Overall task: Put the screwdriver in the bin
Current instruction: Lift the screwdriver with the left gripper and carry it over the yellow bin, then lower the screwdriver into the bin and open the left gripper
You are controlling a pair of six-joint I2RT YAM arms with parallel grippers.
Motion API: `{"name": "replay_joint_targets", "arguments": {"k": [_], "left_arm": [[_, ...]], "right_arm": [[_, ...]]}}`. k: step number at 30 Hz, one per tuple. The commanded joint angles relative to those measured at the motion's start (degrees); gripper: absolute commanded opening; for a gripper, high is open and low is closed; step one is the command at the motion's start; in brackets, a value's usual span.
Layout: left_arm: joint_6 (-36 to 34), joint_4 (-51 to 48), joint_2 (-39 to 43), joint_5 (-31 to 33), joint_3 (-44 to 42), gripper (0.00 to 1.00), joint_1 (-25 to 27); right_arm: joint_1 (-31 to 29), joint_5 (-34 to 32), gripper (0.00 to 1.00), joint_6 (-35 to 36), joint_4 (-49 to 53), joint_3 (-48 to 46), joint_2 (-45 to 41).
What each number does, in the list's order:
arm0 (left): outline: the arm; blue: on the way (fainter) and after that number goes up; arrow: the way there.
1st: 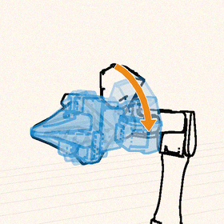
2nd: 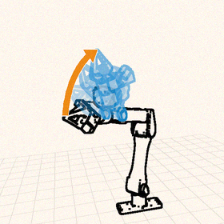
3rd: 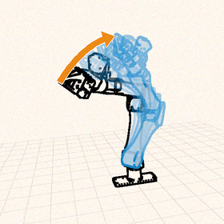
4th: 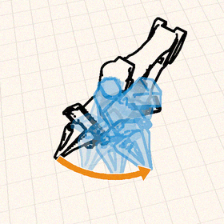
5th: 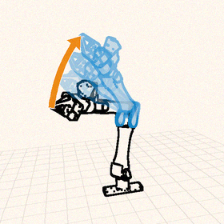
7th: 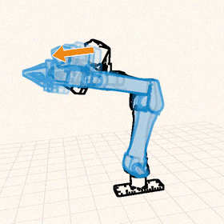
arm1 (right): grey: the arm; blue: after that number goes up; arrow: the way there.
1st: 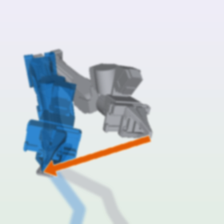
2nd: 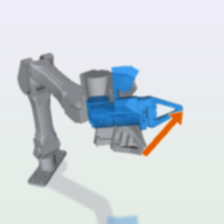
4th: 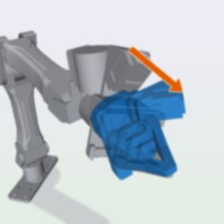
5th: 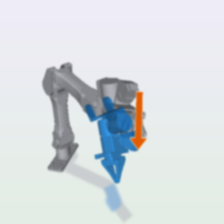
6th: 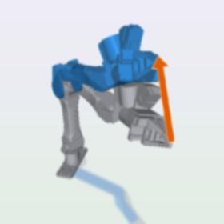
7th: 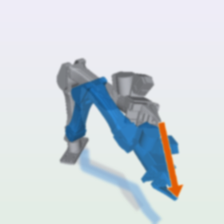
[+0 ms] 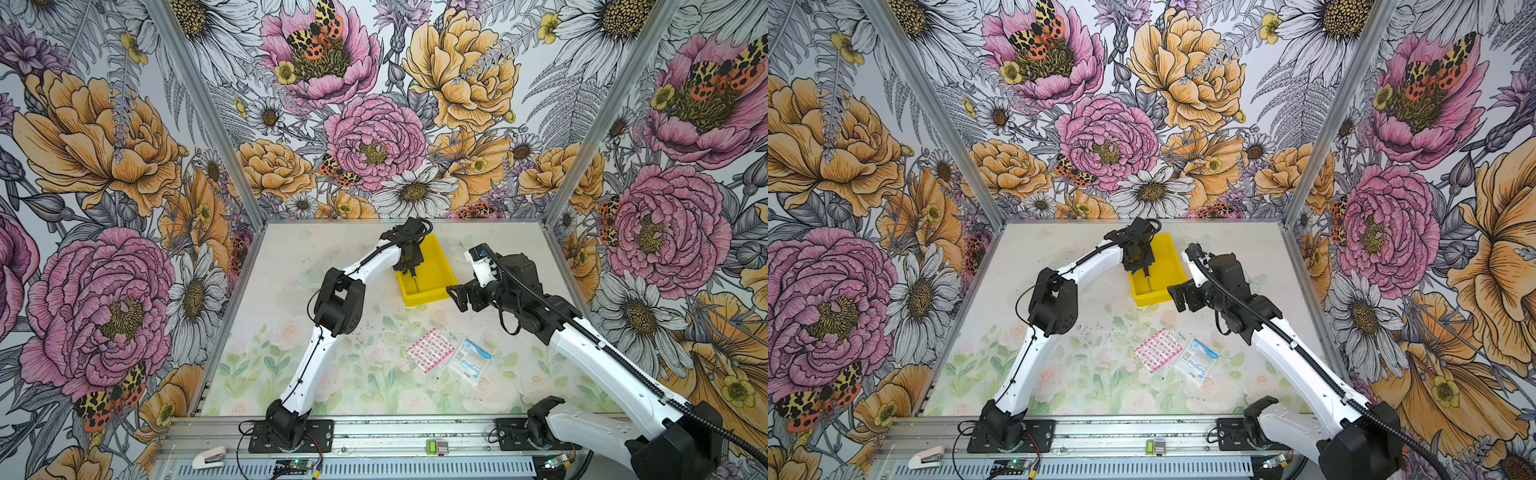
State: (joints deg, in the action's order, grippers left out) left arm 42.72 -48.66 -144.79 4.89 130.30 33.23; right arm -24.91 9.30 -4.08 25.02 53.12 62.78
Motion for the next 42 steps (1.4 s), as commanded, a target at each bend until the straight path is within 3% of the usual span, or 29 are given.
{"name": "replay_joint_targets", "arguments": {"k": [1,18,42], "left_arm": [[1.25,0.5,-1.17,1.75,1.12,0.22,0.48],[4.43,0.5,-2.88,1.88,1.01,0.34,0.12],[-1.38,0.56,3.03,1.27,4.7,0.49,-0.01]], "right_arm": [[0.49,0.06,0.99,-0.76,0.03,-0.31,-0.72],[0.72,0.08,0.99,-0.66,-0.05,-0.53,-1.44],[0.59,1.03,0.99,-1.1,-0.14,-0.28,-2.03]]}}
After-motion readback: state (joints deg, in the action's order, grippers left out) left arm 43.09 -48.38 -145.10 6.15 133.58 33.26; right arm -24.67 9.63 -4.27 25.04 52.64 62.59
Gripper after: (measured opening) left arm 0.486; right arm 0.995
